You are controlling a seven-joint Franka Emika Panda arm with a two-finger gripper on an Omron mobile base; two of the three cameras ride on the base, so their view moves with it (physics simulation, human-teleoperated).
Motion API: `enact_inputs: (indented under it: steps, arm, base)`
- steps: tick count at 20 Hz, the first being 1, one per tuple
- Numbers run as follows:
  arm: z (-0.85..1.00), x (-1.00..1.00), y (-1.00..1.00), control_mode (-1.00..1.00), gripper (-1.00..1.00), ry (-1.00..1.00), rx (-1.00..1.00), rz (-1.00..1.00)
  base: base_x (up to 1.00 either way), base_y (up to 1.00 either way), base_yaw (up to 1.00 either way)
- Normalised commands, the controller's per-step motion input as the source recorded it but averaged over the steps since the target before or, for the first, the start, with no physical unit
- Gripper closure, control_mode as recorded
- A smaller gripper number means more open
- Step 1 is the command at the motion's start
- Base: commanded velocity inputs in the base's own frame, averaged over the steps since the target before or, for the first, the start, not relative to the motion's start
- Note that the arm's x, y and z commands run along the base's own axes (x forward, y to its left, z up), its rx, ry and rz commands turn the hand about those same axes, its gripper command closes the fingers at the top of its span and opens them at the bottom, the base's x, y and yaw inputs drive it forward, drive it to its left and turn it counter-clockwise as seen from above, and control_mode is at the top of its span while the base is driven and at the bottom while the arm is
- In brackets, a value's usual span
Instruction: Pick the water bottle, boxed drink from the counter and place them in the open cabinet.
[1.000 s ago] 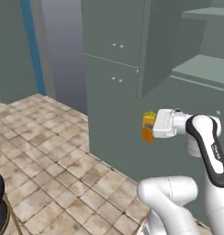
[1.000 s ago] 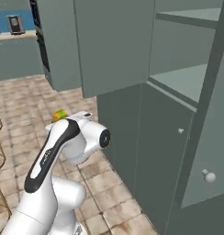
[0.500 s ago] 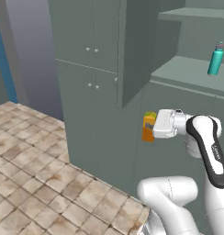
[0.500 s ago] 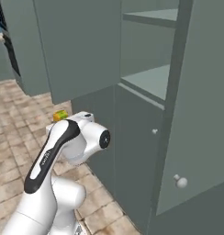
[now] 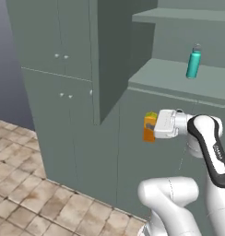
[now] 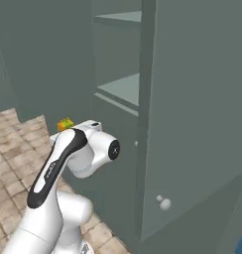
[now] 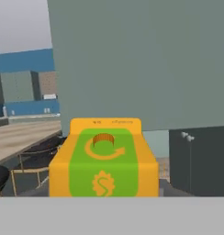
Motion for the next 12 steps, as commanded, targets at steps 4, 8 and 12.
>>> enact_inputs:
  steps: [4, 8, 12]
  arm:
    - [0.00, 0.00, 0.00, 1.00, 1.00, 0.00, 0.00, 0.00]
    - [0.00, 0.00, 0.00, 1.00, 1.00, 0.00, 0.00, 0.00]
    - [0.00, 0.00, 0.00, 1.00, 1.00, 0.00, 0.00, 0.00]
  base:
    - [0.56, 0.00, -0.37]
    - [0.42, 0.00, -0.53]
    - [0.48, 0.13, -0.54]
